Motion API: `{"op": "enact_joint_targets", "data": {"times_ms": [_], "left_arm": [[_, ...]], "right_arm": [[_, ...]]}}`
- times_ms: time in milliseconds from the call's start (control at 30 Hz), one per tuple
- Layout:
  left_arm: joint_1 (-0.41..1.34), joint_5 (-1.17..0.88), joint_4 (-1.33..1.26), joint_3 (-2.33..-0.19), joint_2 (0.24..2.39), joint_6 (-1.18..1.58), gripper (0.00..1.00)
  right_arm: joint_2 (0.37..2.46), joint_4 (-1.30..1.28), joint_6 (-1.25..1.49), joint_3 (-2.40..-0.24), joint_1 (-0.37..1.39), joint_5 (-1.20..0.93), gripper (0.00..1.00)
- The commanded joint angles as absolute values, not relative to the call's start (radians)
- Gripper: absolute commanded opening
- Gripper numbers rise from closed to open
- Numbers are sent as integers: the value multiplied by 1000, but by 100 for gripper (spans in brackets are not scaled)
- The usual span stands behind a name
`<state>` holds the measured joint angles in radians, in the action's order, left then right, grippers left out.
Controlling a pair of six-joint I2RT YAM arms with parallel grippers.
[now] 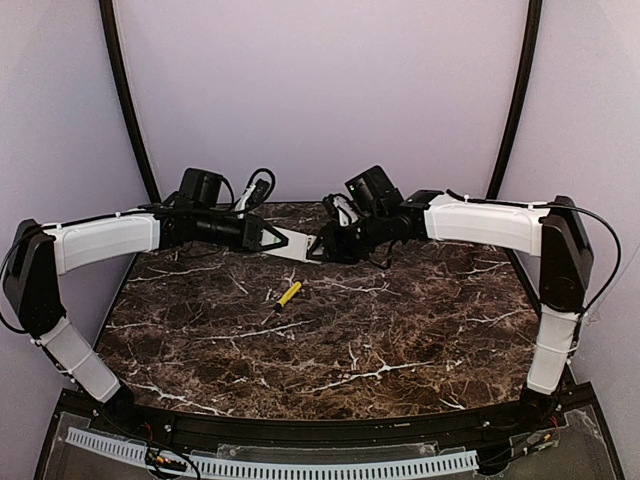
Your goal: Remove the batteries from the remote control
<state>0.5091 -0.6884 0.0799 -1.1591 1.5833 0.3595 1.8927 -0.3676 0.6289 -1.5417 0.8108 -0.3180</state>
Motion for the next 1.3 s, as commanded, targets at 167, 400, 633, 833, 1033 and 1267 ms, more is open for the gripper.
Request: {"op": "enact_joint_targets", "data": {"times_ms": [167,400,633,833,1033,1267], "left_arm": [[517,-656,115,-1201,1553,331,0],[524,-606,165,-1217,1558,301,0],[528,-583,182,-1224,1560,290,0],[529,-566,194,-1227,1554,281,0],[533,-543,212,-1231,1546,271,0],[535,-547,216,-1236,1559,267,0]], "right_arm": [[1905,-388,613,-1551,815,-245,26],[1917,-446,609,-1567,815,-169,24],[1914,-460,604,-1563,813,-149,24],[1902,-467,594,-1547,806,-153,24],[1855,-485,569,-1473,776,-145,24],[1789,-525,533,-1367,708,-126,23]]}}
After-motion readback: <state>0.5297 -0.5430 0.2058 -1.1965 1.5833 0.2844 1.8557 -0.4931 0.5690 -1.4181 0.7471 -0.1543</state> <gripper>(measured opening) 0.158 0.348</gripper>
